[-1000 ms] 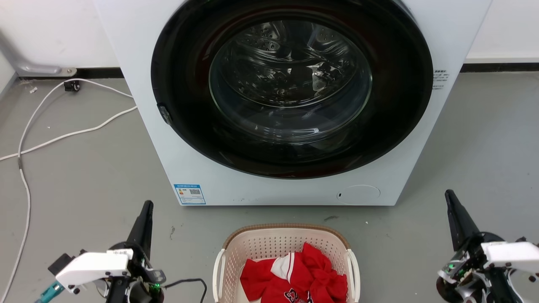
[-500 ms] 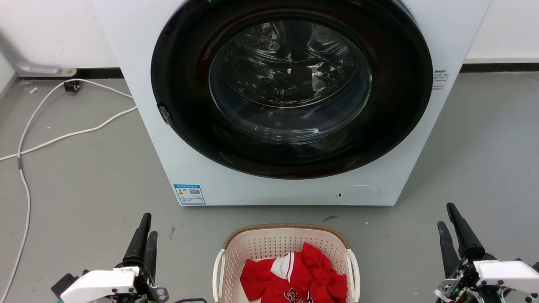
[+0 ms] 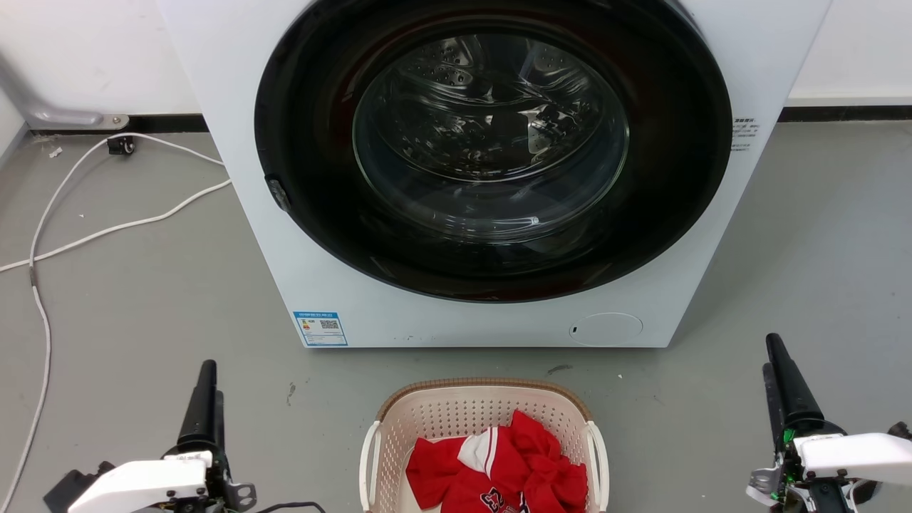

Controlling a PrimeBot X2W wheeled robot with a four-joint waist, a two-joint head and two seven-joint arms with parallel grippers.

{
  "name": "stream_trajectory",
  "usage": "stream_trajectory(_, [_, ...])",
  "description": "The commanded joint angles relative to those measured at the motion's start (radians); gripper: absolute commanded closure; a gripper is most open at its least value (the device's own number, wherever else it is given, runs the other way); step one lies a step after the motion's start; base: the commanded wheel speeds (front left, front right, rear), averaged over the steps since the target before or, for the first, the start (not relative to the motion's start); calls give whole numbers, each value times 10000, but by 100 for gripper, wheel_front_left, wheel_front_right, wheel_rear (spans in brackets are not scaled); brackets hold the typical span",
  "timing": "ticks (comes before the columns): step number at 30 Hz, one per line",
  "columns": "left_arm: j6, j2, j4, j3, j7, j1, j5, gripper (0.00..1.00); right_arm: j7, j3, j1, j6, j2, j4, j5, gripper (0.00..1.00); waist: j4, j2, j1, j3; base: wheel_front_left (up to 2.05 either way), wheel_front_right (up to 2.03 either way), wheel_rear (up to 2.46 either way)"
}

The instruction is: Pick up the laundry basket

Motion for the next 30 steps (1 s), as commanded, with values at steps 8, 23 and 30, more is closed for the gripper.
stream_trajectory(8, [-15,40,-532,687,-365,-166,1191,0,-368,-263,-252,2,-30,-862,-2706,0,24,0,0,27,0,0,0])
stream_trajectory(23, [704,48,-2460,189,-887,130,4545,0,-884,48,-131,3,-31,-2208,-6613,0,31,0,0,63,0,0,0])
stream_trajectory(30, [594,50,-3082,-538,-1103,400,6121,0,-1103,236,23,2,-31,-2431,-7885,0,0,0,0,76,0,0,0])
